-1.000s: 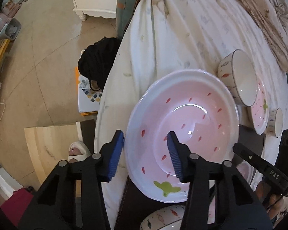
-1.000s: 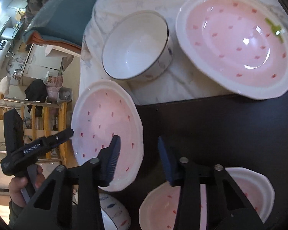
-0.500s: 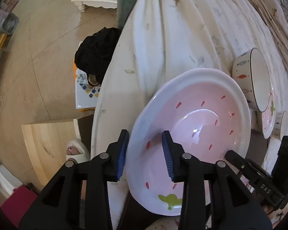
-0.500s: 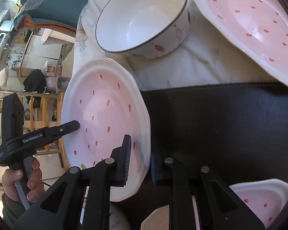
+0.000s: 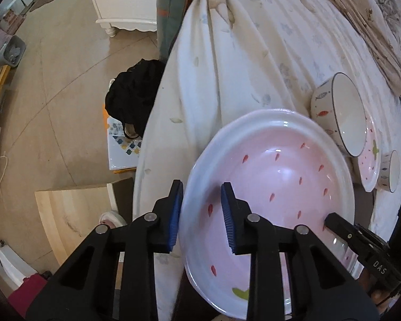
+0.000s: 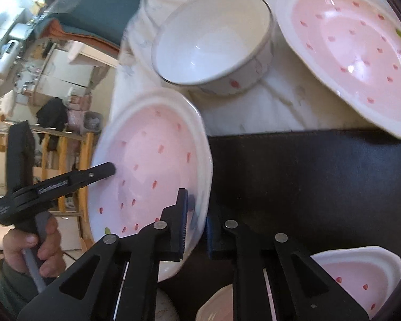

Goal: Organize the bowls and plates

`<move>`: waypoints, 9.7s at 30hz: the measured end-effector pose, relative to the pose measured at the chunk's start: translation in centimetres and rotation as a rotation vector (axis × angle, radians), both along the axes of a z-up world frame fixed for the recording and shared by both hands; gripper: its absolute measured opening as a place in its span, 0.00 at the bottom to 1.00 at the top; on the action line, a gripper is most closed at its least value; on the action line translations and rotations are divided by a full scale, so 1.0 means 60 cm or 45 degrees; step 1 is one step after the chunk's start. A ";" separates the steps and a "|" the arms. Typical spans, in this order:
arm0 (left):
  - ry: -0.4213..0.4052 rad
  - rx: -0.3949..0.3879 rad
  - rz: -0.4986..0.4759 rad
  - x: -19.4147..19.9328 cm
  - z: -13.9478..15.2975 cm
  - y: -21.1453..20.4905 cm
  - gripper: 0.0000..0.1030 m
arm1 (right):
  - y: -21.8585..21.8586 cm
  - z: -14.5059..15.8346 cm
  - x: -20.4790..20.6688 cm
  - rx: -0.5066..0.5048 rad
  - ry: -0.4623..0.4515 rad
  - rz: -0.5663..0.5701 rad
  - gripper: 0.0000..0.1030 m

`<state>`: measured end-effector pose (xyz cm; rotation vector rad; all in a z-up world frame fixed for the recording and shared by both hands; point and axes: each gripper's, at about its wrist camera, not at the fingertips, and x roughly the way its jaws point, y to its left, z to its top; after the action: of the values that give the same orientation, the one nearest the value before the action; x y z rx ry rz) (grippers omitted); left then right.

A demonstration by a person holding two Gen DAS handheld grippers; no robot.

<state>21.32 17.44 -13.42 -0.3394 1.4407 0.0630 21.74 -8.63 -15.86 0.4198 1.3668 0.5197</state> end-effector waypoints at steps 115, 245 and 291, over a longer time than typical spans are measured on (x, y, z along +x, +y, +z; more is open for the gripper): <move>0.093 0.070 -0.604 -0.125 0.007 -0.339 0.25 | -0.263 0.043 -0.239 -0.413 0.057 -0.300 0.18; -0.260 0.146 -0.183 -0.042 0.084 -0.285 0.62 | -0.342 -0.014 -0.039 -0.019 0.069 -0.621 0.15; -0.002 -0.203 -0.186 0.119 -0.058 -0.453 0.19 | -0.435 -0.075 0.025 0.167 0.083 -0.646 0.21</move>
<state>28.45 -9.77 -16.91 -0.3637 1.4688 -0.1713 23.23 -34.72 -20.33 0.8681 1.2308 0.1758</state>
